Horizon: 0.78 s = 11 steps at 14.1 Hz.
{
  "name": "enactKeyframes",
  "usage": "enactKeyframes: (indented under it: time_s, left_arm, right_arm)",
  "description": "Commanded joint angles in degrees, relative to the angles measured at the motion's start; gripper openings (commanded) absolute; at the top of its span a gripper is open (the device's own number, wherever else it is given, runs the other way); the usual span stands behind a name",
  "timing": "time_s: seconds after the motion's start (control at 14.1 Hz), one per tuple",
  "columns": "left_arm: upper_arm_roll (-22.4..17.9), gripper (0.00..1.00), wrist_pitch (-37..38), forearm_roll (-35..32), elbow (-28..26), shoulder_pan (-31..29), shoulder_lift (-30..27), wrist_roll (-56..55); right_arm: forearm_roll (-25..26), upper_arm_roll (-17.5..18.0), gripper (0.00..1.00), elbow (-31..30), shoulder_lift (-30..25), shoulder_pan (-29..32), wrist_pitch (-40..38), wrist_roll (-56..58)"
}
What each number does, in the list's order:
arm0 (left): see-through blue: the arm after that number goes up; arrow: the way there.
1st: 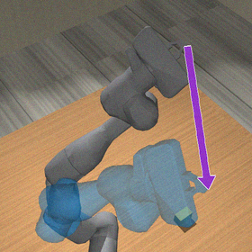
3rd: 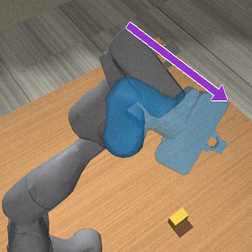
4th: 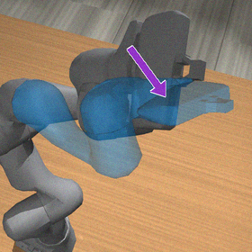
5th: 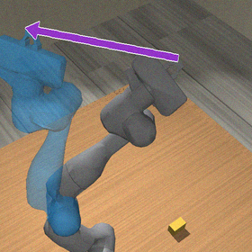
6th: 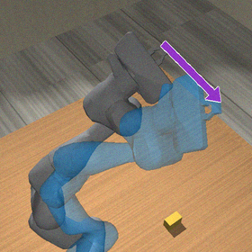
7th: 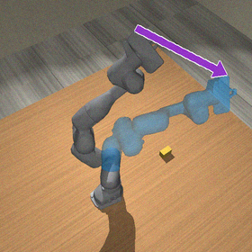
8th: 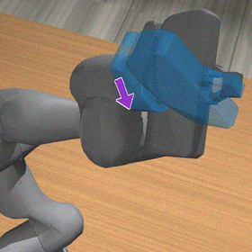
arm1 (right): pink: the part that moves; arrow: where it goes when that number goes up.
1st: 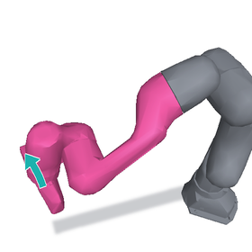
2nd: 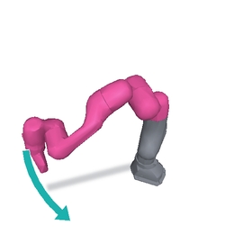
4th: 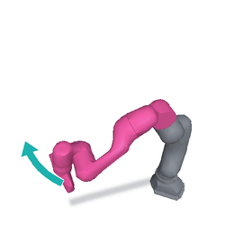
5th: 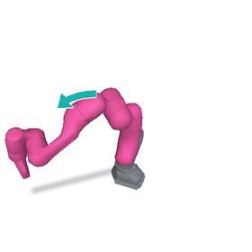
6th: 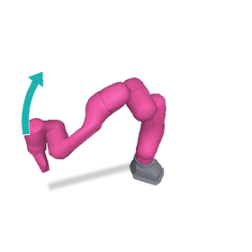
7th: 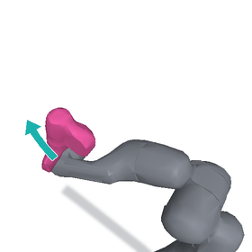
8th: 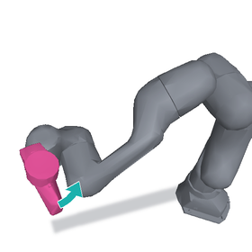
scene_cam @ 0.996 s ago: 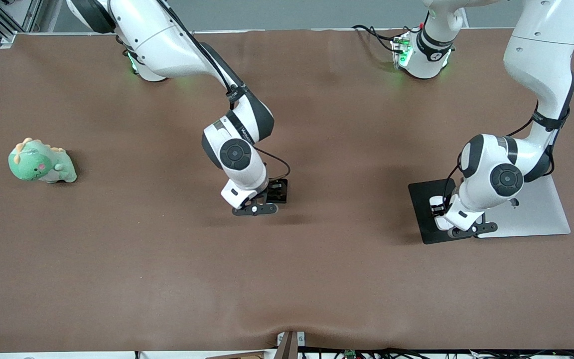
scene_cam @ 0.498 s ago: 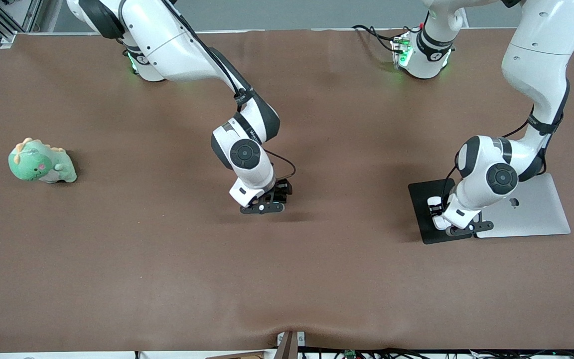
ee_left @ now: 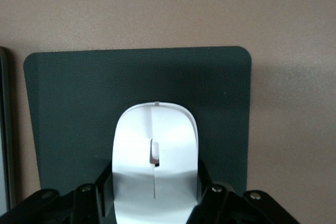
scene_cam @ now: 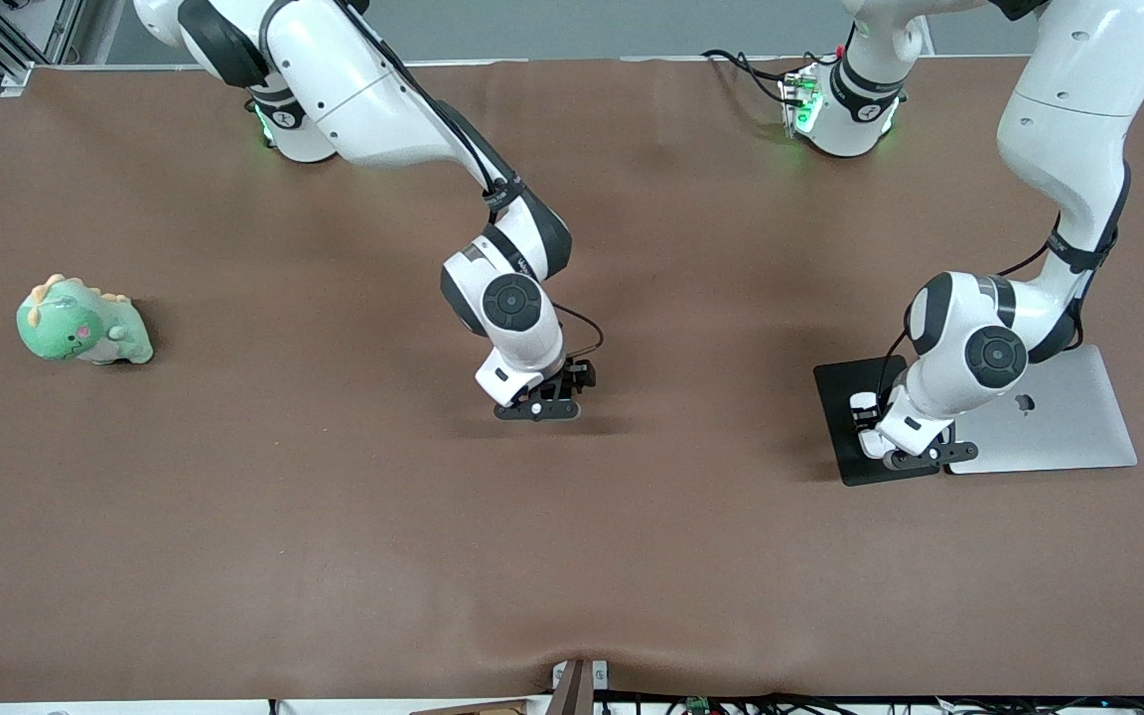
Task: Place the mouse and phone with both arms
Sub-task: 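Lower the mouse onto the pad while the right gripper descends on the phone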
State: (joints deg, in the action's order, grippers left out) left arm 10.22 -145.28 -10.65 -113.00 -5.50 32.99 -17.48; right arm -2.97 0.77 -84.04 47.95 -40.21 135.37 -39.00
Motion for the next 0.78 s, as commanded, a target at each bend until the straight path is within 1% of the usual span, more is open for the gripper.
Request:
enactKeyframes:
  time_s: [0.0, 0.21, 0.36, 0.5, 0.57, 0.64, 0.71]
  left_arm:
    - [0.16, 0.44, -1.41, -1.47, -0.73, -0.39, 0.50, 0.69]
    - [0.07, 0.44, -1.41, -1.47, -0.73, -0.48, 0.50, 3.31]
    - [0.07, 0.44, -1.41, -1.47, -0.73, -2.23, 0.59, 4.12]
    - [0.07, 0.50, -1.32, -1.47, -0.73, -2.15, 0.59, 4.21]
    - [0.07, 0.53, -1.32, -1.47, -0.64, -2.15, 0.59, 4.21]
    - [0.07, 0.56, -1.32, -1.47, -0.64, -2.15, 0.67, 4.12]
    - [0.07, 0.65, -1.32, -1.47, -0.47, -2.15, 1.02, 4.12]
  right_arm:
    - [1.82, -0.77, 1.00, 1.68, 1.35, -1.10, 0.06, -2.31]
    - [3.66, -0.77, 1.00, 1.42, 1.71, -1.10, 0.15, -2.39]
    - [4.02, -0.77, 1.00, 1.24, 1.79, -1.19, 0.15, -3.53]
    - [4.02, -0.77, 1.00, 1.24, 1.88, -1.45, 0.15, -5.11]
    - [4.02, -0.77, 0.87, 1.33, 1.88, -1.45, 0.15, -5.21]
    - [3.85, -0.69, 0.32, 1.33, 1.80, -1.28, 0.15, -5.38]
    - [3.84, -0.69, 0.02, 1.24, 1.79, -1.28, 0.24, -6.17]
